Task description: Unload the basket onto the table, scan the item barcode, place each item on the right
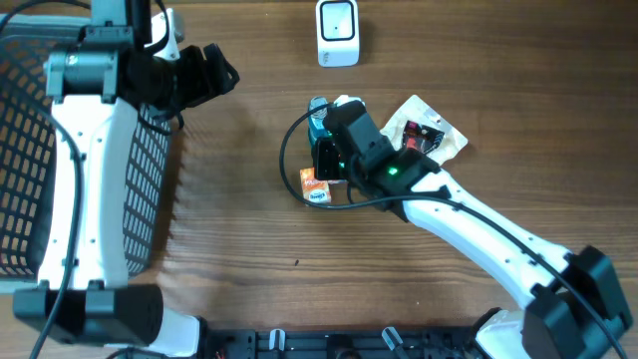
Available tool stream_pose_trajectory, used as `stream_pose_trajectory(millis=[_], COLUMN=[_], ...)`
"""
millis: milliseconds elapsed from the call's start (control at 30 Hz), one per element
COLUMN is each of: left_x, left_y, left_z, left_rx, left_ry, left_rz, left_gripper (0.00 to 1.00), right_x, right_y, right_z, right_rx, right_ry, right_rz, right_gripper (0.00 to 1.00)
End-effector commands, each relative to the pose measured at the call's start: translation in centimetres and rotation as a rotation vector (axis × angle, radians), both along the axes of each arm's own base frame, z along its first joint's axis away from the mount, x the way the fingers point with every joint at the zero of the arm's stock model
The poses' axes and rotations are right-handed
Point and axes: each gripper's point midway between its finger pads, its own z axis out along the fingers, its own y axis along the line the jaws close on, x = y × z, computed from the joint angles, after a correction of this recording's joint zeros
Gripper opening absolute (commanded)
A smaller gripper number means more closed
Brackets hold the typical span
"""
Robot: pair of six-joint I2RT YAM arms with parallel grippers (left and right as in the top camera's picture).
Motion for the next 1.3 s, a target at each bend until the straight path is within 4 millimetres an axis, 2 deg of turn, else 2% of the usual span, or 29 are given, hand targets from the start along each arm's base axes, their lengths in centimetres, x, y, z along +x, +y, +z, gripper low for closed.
stream_pose_trajectory(millis=[0,100,133,200,300,567,933,1100,1267], left_x=[0.5,0.6,0.6,0.7,0.8,0.7,0.7,0.7,0.6], left_y=[-0.2,-0.6,-0.8,-0.9,-0.5,-0.2,-0.2,-0.2,-0.2], left_z=[-1.8,-2.2,-2.4,-2.6,-2.8,-2.9,-2.9,-3.0,-3.0], left_rx=[0.01,0.012,0.012,0.013,0.034,0.05,0.051,0.051,0.051], left_ry=[0.05,0.061,0.065,0.069,0.073,0.076,0.077,0.078,0.082], left_rz=[0.012,0.0,-0.004,-0.006,0.003,0.011,0.011,0.011,0.011], left_gripper=[0.87,0.89,0.94,0.97,0.98,0.99,1.0,1.0,1.0], right_x=[0.4,0.3,0.3,0.2,0.6,2.8,5.0,5.8,7.0], right_y=[0.4,0.4,0.6,1.1,1.4,0.6,-1.3,-1.0,-2.8], right_z=[-1.0,-2.5,-3.3,-4.4,-4.8,-3.9,-3.2,-2.4,-2.3], right_rx=[0.017,0.026,0.031,0.036,0.028,-0.043,-0.11,-0.154,-0.192], right_ry=[0.045,0.097,0.124,0.147,0.131,-0.011,-0.106,-0.186,-0.206], right_rz=[-0.051,-0.102,-0.117,-0.103,-0.085,-0.077,-0.102,-0.019,-0.063], right_gripper=[0.32,0.26,0.24,0.24,0.29,0.4,0.43,0.55,0.58])
